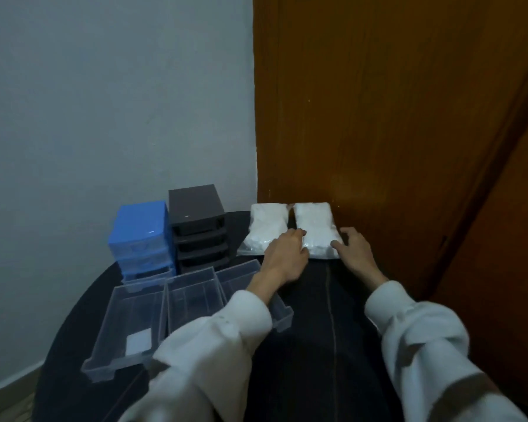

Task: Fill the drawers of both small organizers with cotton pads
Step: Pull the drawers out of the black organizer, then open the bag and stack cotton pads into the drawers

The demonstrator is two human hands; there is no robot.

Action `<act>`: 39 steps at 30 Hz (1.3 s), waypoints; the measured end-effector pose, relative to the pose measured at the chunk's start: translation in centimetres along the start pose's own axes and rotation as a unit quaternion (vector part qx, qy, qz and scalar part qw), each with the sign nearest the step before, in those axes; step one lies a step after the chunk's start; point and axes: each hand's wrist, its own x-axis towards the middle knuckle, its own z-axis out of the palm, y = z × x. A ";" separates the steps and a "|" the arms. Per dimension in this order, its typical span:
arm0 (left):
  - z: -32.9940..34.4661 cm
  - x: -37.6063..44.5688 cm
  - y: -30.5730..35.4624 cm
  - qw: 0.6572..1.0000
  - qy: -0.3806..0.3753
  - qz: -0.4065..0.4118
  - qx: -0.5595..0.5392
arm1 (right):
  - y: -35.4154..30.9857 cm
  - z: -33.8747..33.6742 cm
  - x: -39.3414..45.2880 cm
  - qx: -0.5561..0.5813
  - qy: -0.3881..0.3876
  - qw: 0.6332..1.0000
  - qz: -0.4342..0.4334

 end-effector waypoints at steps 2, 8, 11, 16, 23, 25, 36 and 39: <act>0.9 1.4 -0.7 1.000 0.001 -0.008 0.028 | 0.6 0.4 1.0 0.012 -0.027 1.000 0.010; 2.8 2.4 -2.9 0.997 0.005 -0.022 0.070 | 1.6 1.7 1.8 0.042 -0.048 0.998 -0.027; 3.1 2.3 -3.2 0.997 0.008 -0.017 0.073 | 1.8 1.7 1.9 0.063 -0.027 0.997 -0.024; 2.9 2.2 -3.2 0.997 -0.007 -0.013 0.073 | 2.3 0.2 0.9 0.080 0.025 0.996 -0.028; 2.5 2.3 -3.3 0.998 -0.020 -0.002 0.064 | 4.4 -3.1 -4.1 0.116 0.055 0.991 -0.039; 2.3 2.0 -2.8 0.999 -0.007 0.003 0.052 | 5.0 -3.5 -5.8 0.123 0.062 0.990 -0.034; 4.8 -7.7 4.6 0.965 0.085 0.225 -0.103 | 5.4 -3.1 -10.5 0.262 0.178 0.948 -0.003; 6.8 -9.3 4.1 0.963 0.109 0.231 -0.091 | 5.2 -2.3 -11.3 0.303 0.214 0.929 -0.002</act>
